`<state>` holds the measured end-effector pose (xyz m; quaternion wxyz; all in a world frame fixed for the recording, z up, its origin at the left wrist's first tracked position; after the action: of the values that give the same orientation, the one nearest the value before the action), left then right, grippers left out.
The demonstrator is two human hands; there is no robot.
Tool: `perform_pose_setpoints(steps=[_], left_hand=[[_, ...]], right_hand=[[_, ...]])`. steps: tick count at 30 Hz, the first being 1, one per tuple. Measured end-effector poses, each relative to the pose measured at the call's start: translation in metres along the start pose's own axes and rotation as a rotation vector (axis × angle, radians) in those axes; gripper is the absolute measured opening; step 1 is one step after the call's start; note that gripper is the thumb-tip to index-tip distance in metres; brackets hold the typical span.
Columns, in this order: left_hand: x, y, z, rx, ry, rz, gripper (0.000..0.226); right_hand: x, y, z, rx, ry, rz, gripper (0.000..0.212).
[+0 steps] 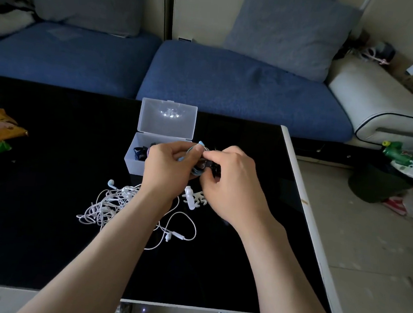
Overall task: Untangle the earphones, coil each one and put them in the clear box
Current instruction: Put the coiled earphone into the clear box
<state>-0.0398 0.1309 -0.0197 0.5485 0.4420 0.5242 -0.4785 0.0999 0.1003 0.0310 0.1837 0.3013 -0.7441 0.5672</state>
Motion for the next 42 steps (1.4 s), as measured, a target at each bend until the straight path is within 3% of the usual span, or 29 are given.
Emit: perform_pose_setpoints(steps=[5,10,13,19,23,29,35,42], left_hand=[[-0.007,0.001,0.000,-0.017,0.074,-0.059,0.015],[-0.014,0.007,0.002,0.047,0.151,-0.164,0.013],[-0.014,0.010,0.003,0.077,0.159,-0.208,0.013],[-0.008,0.001,-0.004,-0.021,0.158,-0.263,0.022],[-0.003,0.000,-0.006,-0.019,0.093,-0.173,0.030],[-0.003,0.000,-0.005,-0.011,0.067,-0.096,0.022],[-0.024,-0.001,0.000,0.014,0.221,-0.237,0.017],[-0.053,0.007,0.019,0.076,0.458,-0.490,0.017]], right_hand=[[-0.009,-0.010,0.000,-0.087,0.092,-0.099,0.052],[-0.017,-0.007,-0.004,-0.122,0.130,-0.100,0.028],[-0.020,-0.012,-0.003,-0.160,0.139,-0.159,0.031],[-0.011,-0.003,-0.002,-0.039,0.046,-0.176,0.038],[-0.009,-0.005,-0.002,-0.053,0.033,-0.165,0.037],[-0.013,-0.004,0.001,-0.058,0.089,-0.219,0.033],[-0.017,-0.009,0.004,-0.076,0.089,-0.239,0.059],[-0.015,-0.011,0.005,-0.071,0.113,-0.270,0.043]])
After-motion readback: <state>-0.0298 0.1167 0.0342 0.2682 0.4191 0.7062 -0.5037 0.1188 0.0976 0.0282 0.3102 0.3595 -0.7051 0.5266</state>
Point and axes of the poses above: each hand's wrist, its own z-axis away from the middle knuckle, its own y-axis out of the palm, x = y × z, the point moved 8 cm from there along -z, towards the middle knuckle, and after that the axes turned 1 degree about -z, right-handed, at the moved point
